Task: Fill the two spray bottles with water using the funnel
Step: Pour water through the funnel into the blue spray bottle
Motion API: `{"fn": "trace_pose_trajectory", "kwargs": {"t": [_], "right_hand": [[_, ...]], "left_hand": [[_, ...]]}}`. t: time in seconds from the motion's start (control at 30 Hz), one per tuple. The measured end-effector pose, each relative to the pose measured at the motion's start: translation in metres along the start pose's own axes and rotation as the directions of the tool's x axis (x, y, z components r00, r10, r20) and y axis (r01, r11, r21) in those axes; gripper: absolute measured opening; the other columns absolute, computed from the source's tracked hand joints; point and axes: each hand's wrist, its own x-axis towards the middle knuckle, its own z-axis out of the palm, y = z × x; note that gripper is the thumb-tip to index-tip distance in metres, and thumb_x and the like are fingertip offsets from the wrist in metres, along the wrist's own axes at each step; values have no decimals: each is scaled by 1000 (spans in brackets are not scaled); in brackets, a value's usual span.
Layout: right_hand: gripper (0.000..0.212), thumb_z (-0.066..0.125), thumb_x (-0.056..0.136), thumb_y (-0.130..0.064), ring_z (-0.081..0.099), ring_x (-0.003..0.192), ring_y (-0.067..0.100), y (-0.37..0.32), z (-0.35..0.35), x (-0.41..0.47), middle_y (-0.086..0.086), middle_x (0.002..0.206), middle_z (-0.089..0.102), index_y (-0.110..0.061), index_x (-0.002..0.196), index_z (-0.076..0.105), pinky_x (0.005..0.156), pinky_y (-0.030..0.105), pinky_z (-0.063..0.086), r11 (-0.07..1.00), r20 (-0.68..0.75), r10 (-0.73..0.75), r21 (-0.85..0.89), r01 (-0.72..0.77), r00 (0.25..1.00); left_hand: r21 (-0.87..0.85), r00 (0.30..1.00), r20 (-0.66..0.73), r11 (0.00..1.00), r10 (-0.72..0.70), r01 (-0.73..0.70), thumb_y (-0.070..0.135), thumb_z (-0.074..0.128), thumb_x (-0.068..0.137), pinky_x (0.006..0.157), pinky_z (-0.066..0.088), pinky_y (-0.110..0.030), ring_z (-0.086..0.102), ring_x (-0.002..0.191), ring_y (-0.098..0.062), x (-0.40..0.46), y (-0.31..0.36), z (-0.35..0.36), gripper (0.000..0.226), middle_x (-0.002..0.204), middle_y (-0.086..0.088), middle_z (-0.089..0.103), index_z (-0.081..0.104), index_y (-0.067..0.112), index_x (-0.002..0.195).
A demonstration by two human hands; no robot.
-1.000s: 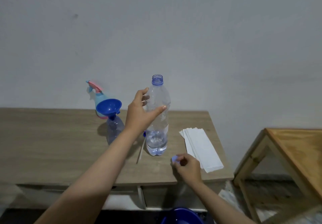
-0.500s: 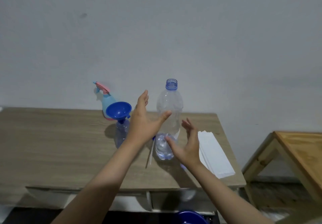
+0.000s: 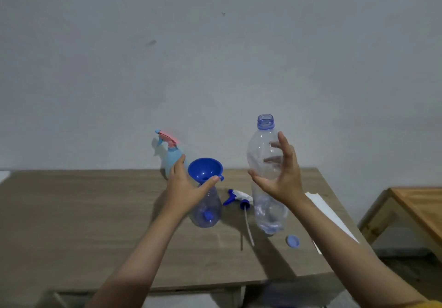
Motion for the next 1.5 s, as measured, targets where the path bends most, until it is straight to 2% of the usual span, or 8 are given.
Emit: {"fn": "trace_pose_trajectory", "kwargs": {"t": [0.2,0.33,0.47,0.73,0.87,1.03,1.37,1.5], "right_hand": [[108,86,60,-18,56,100,10,-49,-17,31,4,119,50,-49,143,23,72,19,52,990,323,104,-121,-68,941],[107,81,60,-27,53,106,11,-72,-18,37,8,127,49,-61,138,17,75,34,56,946,538,256,-309,-95,803],[108,80,61,-28,51,76,-3,-86,-17,35,6,113,53,-65,135,11,75,25,45,885,635,389,-458,-80,668],[109,79,60,-33,57,99,24,-86,-3,34,7,106,55,-69,130,5,73,33,49,818,687,484,-575,-1,543],[107,77,60,-30,58,93,23,-89,3,39,4,100,54,-68,130,6,65,29,48,782,695,518,-621,54,499],[107,77,59,-30,59,98,24,-93,4,47,5,103,56,-67,128,4,75,40,54,750,714,537,-648,134,450],[108,78,61,-33,57,91,22,-91,5,57,3,104,53,-64,133,3,78,38,53,698,722,561,-675,237,404],[108,77,61,-33,57,89,21,-89,4,60,2,103,52,-64,134,3,76,36,52,696,725,562,-675,247,399]], "left_hand": [[-104,990,137,994,25,-11,56,81,56,106,40,-42,42,129,-18,15,-11,-3,109,144,-1,38,27,23,145],[-96,985,163,994,59,-44,46,83,61,105,41,-40,46,126,-20,24,-16,-6,97,141,-3,43,36,15,141],[-128,984,164,990,75,-54,36,84,64,91,41,-26,53,114,-17,29,-18,-9,79,120,3,55,48,12,130],[-145,975,202,988,88,-59,34,84,66,82,41,-23,52,102,-13,30,-15,-16,75,105,9,50,49,12,129],[-130,971,224,990,77,-49,36,83,66,82,42,-22,48,99,-9,32,-14,-16,79,116,4,55,47,13,131],[-129,971,227,991,70,-41,37,83,66,83,41,-22,47,100,-9,31,-14,-17,79,125,0,55,46,15,132],[-126,967,235,989,101,-73,35,82,68,81,41,-21,46,100,-6,31,-12,-19,76,124,1,55,47,14,131],[-134,968,230,989,99,-69,32,82,68,78,40,-19,46,97,-6,32,-10,-20,71,106,10,50,49,14,129]]}}
